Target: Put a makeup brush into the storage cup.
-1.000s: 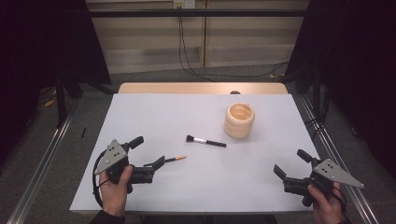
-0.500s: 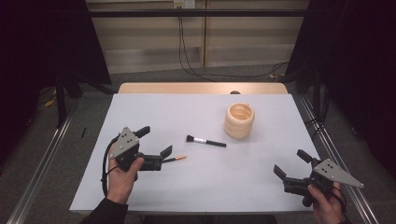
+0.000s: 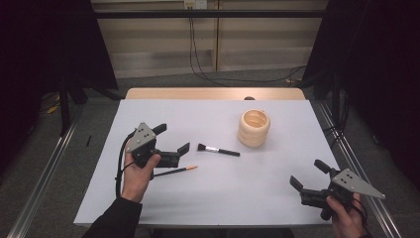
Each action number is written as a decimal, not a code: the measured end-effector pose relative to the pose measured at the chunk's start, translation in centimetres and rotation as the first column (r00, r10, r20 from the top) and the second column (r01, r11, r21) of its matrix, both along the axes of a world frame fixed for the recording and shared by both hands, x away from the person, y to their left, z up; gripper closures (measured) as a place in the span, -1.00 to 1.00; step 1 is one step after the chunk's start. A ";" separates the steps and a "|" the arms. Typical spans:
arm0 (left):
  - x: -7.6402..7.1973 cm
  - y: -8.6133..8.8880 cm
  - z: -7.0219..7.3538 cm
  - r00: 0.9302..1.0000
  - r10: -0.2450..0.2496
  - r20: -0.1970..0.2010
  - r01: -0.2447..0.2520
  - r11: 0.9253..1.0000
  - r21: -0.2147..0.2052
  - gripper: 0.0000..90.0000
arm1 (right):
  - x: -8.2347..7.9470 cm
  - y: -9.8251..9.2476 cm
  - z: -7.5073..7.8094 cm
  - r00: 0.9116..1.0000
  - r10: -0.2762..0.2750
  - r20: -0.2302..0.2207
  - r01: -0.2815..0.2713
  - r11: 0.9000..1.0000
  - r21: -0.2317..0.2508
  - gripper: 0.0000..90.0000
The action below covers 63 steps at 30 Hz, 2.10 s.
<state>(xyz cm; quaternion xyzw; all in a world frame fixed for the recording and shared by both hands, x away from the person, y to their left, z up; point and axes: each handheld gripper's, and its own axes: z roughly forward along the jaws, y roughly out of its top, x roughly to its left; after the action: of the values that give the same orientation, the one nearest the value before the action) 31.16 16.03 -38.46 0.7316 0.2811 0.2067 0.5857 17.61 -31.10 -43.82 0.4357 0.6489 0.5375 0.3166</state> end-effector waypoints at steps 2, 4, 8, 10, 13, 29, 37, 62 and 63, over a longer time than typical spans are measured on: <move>0.3 -0.1 0.1 1.000 0.005 -0.005 -0.005 1.000 0.000 -0.99 | 0.0 0.0 0.0 1.000 0.000 0.000 0.000 1.000 0.000 -1.00; 0.7 -0.3 0.2 1.000 0.006 -0.003 -0.006 1.000 0.007 -0.99 | 0.0 0.0 0.0 1.000 0.002 0.001 -0.002 1.000 0.002 -1.00; 1.7 -0.4 0.5 0.999 -0.009 -0.040 0.008 1.000 -0.025 -0.99 | 0.0 0.0 0.0 1.000 -0.012 -0.002 0.012 1.000 0.008 -1.00; 2.1 -0.2 0.8 0.999 0.023 -0.040 -0.023 1.000 -0.017 -0.99 | 0.0 0.0 0.0 1.000 -0.013 -0.002 0.013 1.000 0.009 -1.00; 2.4 -0.2 0.9 0.999 0.013 -0.034 -0.013 1.000 -0.013 -0.99 | 0.0 0.0 0.0 1.000 -0.013 -0.001 0.013 1.000 0.011 -1.00; 4.1 -0.7 0.9 0.996 0.041 -0.085 -0.036 0.997 0.062 -0.97 | 0.0 0.0 0.0 1.000 -0.005 -0.010 0.006 1.000 0.012 -1.00; 4.4 -1.3 1.1 0.983 -0.001 -0.186 0.028 0.989 0.142 -0.91 | 0.0 -0.1 -0.1 1.000 -0.015 -0.017 0.015 1.000 0.011 -1.00; 6.4 -1.7 0.3 0.915 0.023 -0.404 0.159 0.898 0.411 -0.82 | 0.0 0.0 -0.1 1.000 -0.015 -0.017 0.016 1.000 0.014 -1.00; 6.4 -1.8 0.1 0.915 0.028 -0.403 0.161 0.889 0.428 -0.80 | 0.0 0.0 -0.1 1.000 -0.013 -0.016 0.014 1.000 0.012 -1.00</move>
<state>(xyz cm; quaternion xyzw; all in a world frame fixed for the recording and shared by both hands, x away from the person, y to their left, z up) 37.55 14.20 -38.31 0.8835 0.3126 0.0924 0.3365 17.58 -31.10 -43.89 0.4462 0.6452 0.5357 0.3124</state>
